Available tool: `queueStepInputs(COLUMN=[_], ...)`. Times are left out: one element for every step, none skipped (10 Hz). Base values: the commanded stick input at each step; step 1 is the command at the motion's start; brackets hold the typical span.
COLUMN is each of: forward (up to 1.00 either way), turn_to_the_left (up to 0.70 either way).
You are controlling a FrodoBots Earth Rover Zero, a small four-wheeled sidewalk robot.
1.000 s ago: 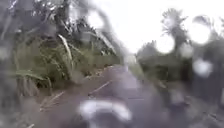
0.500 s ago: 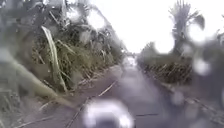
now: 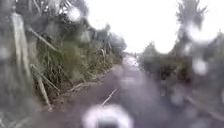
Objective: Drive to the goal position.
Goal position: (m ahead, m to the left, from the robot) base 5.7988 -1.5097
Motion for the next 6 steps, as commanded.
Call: queueStepInputs(forward=[1.0, 1.0, 1.0, 1.0, 1.0, 1.0], turn_to_the_left=[0.0, 0.0, 0.0, 0.0, 0.0, 0.0])
